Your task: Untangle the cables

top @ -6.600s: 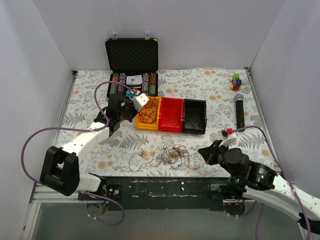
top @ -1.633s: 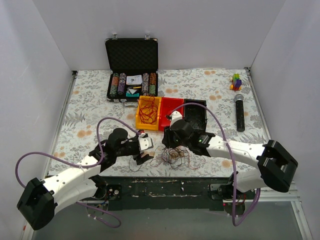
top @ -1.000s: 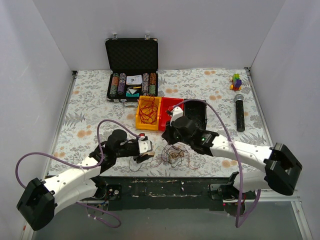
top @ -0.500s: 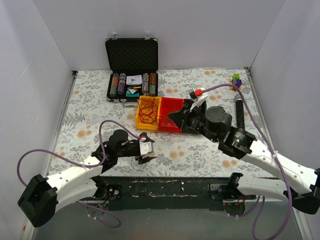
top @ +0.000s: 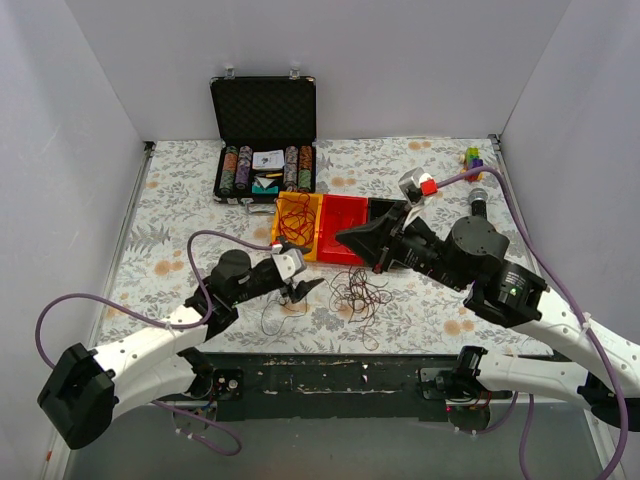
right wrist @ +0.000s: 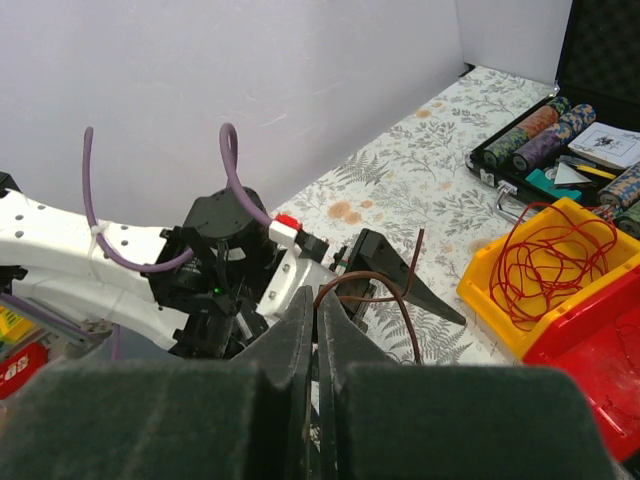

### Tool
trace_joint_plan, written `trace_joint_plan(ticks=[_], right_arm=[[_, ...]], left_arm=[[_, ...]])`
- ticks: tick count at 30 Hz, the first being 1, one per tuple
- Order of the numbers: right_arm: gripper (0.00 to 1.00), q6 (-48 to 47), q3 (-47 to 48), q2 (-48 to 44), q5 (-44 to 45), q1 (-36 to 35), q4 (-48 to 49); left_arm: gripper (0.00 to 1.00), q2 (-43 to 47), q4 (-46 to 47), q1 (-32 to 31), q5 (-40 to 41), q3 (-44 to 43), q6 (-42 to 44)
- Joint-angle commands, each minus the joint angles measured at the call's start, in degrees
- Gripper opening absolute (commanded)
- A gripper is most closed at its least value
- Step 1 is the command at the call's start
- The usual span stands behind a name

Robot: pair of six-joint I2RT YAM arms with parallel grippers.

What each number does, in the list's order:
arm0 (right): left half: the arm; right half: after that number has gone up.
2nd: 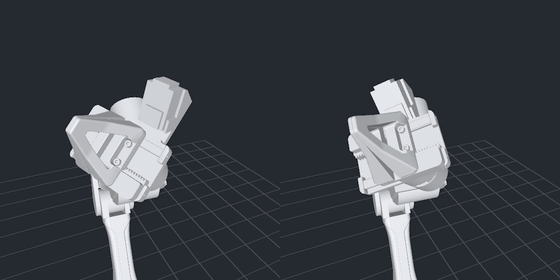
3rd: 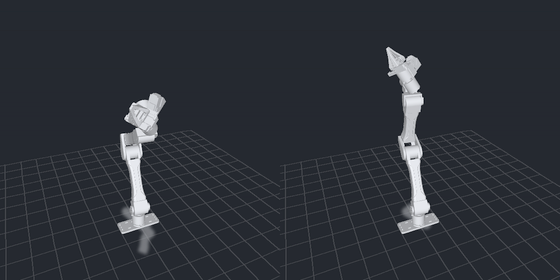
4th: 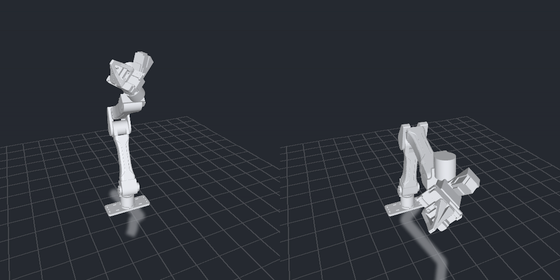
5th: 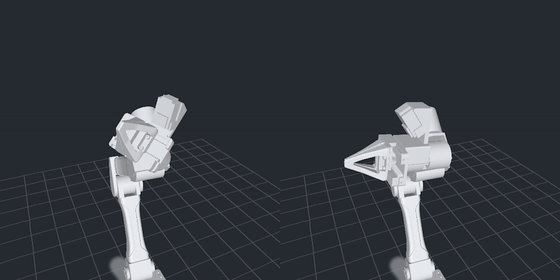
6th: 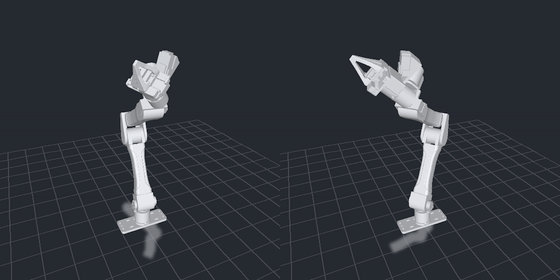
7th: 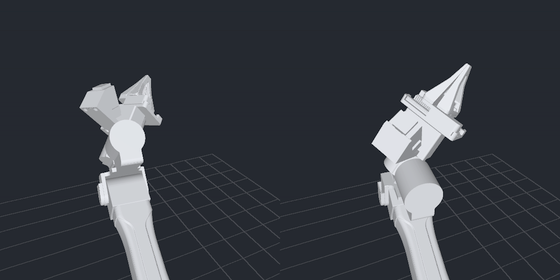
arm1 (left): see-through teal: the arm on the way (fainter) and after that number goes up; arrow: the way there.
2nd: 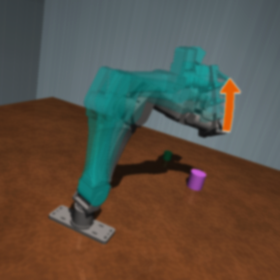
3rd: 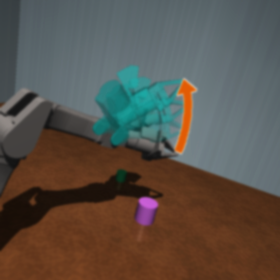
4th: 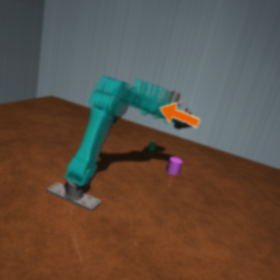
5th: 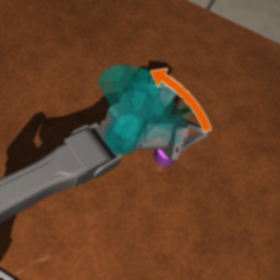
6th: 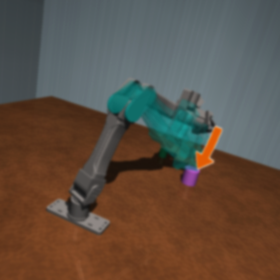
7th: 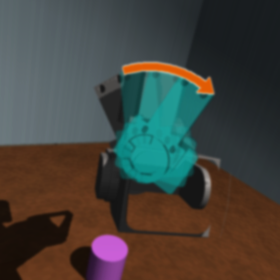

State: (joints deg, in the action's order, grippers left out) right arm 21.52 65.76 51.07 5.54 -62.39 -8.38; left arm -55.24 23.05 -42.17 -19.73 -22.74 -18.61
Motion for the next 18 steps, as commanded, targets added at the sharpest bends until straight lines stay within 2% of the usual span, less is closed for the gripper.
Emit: trace_joint_plan(ticks=[1,4,11,13,15,18], right_arm=[[0.01,0.8,1.7,-1.0,-2.0,-0.3,0.7],[0.01,0.8,2.2,-0.6,-2.1,-0.3,0.6],[0.01,1.2,1.9,-0.2,-2.8,-0.4,1.0],[0.01,1.5,1.8,0.1,-3.1,-0.4,1.2],[0.01,1.9,1.5,0.2,-3.3,-0.4,1.5],[0.01,2.1,1.3,0.3,-3.5,-0.4,2.0]], left_arm=[[0.66,1.8,-7.0,-0.2,-15.3,-4.7,-9.8],[0.62,1.4,-7.6,-0.2,-21.7,-5.7,-12.3],[0.68,0.8,-8.2,-0.4,-26.5,-8.2,-13.2],[0.60,0.8,-7.8,-0.6,-26.2,-8.1,-12.9],[0.44,0.8,-6.5,-0.5,-25.4,-7.8,-12.9],[0.27,0.7,-4.4,-0.6,-22.4,-7.6,-12.9]])
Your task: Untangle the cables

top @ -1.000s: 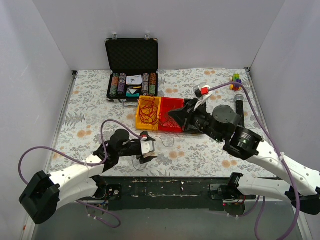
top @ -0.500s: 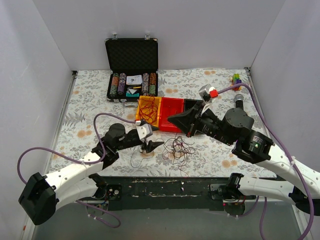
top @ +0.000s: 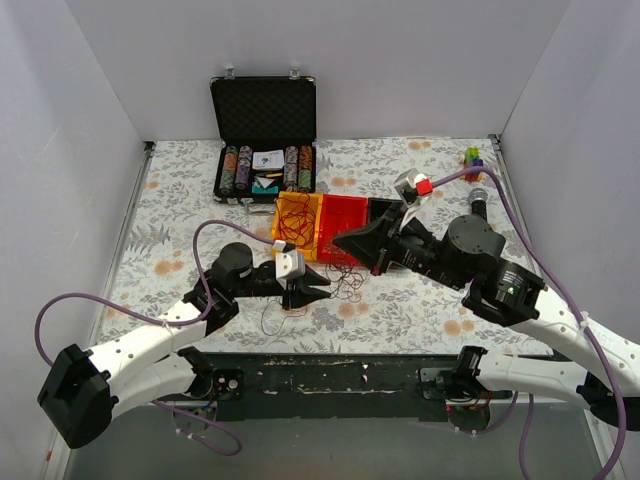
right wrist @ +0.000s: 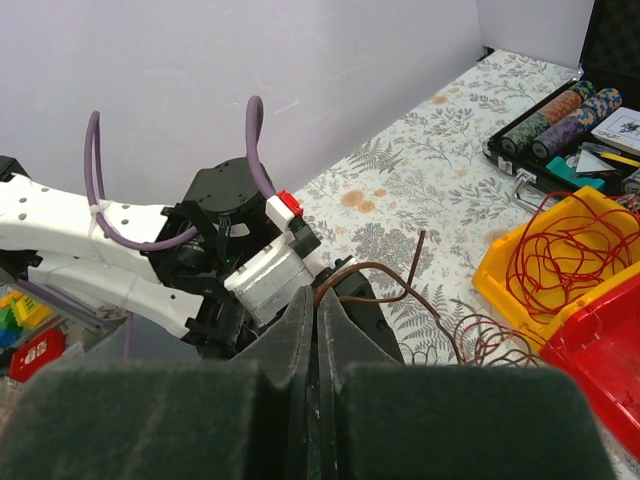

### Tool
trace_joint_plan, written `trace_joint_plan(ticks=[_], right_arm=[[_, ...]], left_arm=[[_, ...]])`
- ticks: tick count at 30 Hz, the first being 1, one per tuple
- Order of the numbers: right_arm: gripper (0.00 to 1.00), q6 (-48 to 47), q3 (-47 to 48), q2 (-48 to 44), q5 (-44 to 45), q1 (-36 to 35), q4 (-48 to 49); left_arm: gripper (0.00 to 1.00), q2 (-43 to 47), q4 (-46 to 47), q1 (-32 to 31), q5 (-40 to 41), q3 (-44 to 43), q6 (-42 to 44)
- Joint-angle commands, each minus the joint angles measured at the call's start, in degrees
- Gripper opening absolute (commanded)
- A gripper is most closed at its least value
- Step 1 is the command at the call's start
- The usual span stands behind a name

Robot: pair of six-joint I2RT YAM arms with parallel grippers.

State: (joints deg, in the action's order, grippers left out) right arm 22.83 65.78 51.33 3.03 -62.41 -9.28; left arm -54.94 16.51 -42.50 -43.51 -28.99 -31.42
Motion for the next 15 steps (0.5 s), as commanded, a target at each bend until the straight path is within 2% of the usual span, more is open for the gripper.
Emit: trace_joint_plan(ticks=[1,3,11,12,15], right_arm=[[0.01,0.8,1.4,0.0,-1.0,-0.3,3.0],[0.01,0.9,1.5,0.0,-1.1,-0.3,3.0],[0.01,1.0,1.7,-0.6,-0.7,-0.4,3.0],[0.01,0.9,1.7,-0.7,-0.7,-0.3,2.9],[0.01,1.0,1.5,-1.0,-0.8,-0.4,2.7]], left_arm=[[0.21,0.3,2.2,-0.3,2.4,-1.2,0.2],[0.16,0.5,2.3,-0.3,4.3,-0.8,1.3],[0.12,1.8,2.2,-0.1,9.1,2.1,2.9],[0.14,2.0,1.7,0.0,9.6,2.4,2.9],[0.33,3.0,1.0,0.8,10.1,3.1,2.8]])
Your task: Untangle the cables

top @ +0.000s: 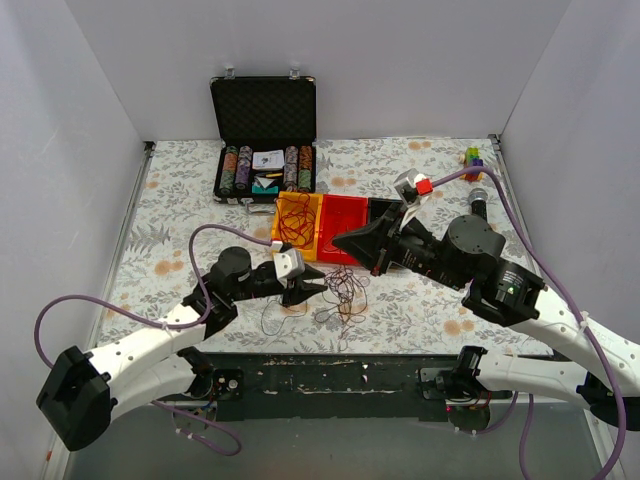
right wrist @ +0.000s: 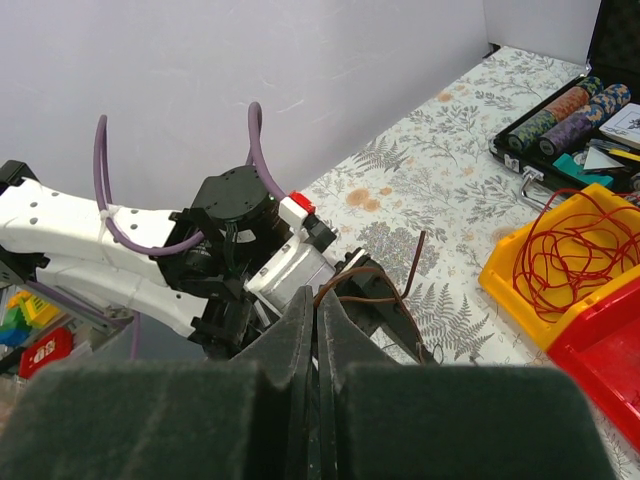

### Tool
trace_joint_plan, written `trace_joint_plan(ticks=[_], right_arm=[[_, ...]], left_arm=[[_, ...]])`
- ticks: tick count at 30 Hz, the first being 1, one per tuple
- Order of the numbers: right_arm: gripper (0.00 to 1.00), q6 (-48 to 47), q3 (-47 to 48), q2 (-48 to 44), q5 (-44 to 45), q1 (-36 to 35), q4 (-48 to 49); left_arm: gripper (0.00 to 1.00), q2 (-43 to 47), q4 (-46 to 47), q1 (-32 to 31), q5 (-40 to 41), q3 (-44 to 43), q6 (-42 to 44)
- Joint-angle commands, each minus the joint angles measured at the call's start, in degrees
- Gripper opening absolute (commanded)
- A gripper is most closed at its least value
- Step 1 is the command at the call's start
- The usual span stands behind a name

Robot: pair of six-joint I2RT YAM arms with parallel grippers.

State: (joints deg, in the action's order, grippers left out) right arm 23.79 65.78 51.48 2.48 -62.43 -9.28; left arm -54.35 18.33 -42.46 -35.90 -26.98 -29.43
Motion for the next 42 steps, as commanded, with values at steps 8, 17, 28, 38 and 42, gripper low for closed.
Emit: trace_joint_plan(ticks=[8,17,28,38,42], right_arm=[[0.01,0.4,1.0,-1.3,-0.3,-0.4,2.9],[0.01,0.4,1.3,-1.5,0.2,-0.3,2.9],[0.01,-0.1,1.6,-1.3,2.0,-0.4,2.8],[0.01,-1.0,3.7,-0.8,2.8,-0.3,3.5],[0.01,-1.3,4.4,-0.2,3.1,-0.4,4.0]], left_arm=[[0.69,5.0,-5.4,3.0,0.0,0.4,3.9],[0.67,7.8,-16.5,6.5,4.9,-3.4,9.8],[0.54,8.5,-25.9,6.7,-11.1,-6.8,6.4],[0.58,7.3,-28.4,4.9,-16.8,-3.3,9.5],[0.61,6.1,-26.6,4.1,-16.5,-2.7,9.5]])
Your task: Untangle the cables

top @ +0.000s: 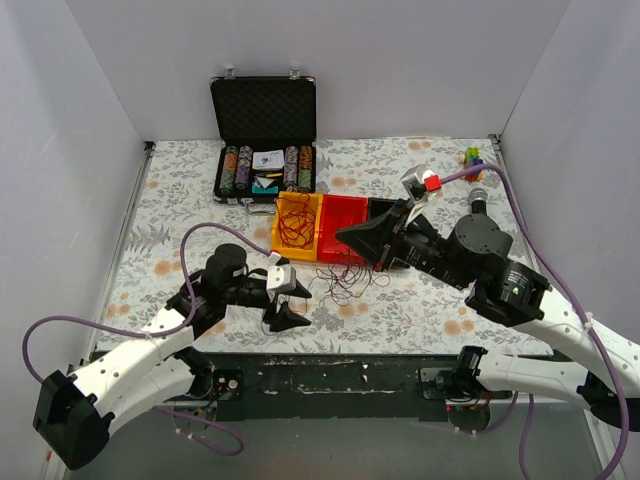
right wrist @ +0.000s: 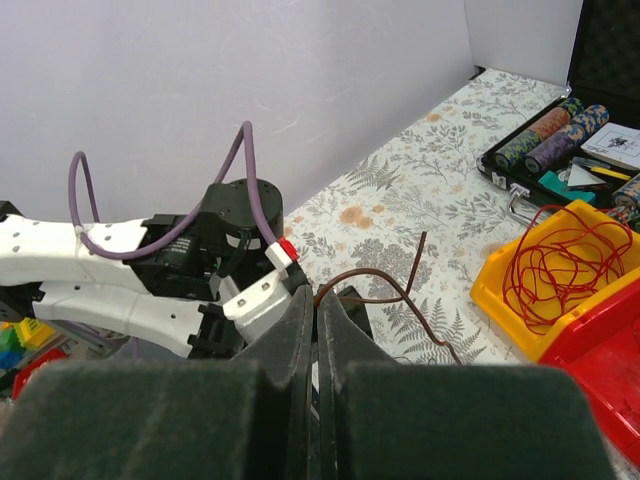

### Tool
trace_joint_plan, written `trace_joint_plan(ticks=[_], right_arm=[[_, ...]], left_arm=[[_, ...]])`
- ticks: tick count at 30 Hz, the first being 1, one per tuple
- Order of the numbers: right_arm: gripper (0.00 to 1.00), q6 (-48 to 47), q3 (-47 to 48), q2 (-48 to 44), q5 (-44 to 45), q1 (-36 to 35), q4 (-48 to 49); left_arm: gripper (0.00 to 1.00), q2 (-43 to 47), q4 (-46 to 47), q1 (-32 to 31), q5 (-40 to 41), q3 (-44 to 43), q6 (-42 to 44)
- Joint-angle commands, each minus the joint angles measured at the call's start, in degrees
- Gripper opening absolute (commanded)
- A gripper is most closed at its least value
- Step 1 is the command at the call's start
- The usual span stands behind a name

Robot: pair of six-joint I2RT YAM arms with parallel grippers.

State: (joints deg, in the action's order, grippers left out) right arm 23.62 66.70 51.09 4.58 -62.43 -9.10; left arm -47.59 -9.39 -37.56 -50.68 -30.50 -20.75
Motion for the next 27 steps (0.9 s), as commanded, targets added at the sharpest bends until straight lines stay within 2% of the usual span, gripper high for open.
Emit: trace_joint_plan(ticks=[1,5,9,10,12,14,18,22,27], right_arm=[[0.01,-1.0,3.6,0.2,0.9,-0.5,4.0],[0.01,-1.2,4.2,0.4,1.3,-0.4,4.9],[0.01,-1.4,4.5,0.2,0.9,-0.4,5.6],[0.01,-1.3,4.8,0.2,1.0,-0.4,5.6],[0.01,-1.3,5.0,0.3,0.6,-0.5,5.7],[0.01,-1.3,5.0,0.4,0.6,-0.5,6.1],[0.01,-1.4,5.1,0.2,0.7,-0.4,6.6],[0.01,-1.6,4.8,-0.4,1.2,-0.4,7.0],[0.01,-1.2,4.8,-0.4,0.8,-0.4,7.2]], left_arm=[[0.62,-1.0,1.5,-1.1,-1.5,1.0,0.9],[0.63,-1.5,5.3,-1.7,2.0,2.5,-0.7],[0.54,-0.7,17.1,-1.7,19.6,4.7,-5.4],[0.54,-0.8,18.3,-1.8,21.9,4.6,-5.4],[0.55,-2.0,18.6,-1.7,18.6,3.9,-6.5],[0.59,-3.4,17.8,-1.7,9.8,3.3,-9.3],[0.52,-4.4,18.7,-3.2,0.0,4.0,-12.6],[0.46,-4.8,16.9,-3.7,-1.4,4.0,-10.1],[0.42,-5.3,20.0,-3.7,3.1,3.9,-8.5]])
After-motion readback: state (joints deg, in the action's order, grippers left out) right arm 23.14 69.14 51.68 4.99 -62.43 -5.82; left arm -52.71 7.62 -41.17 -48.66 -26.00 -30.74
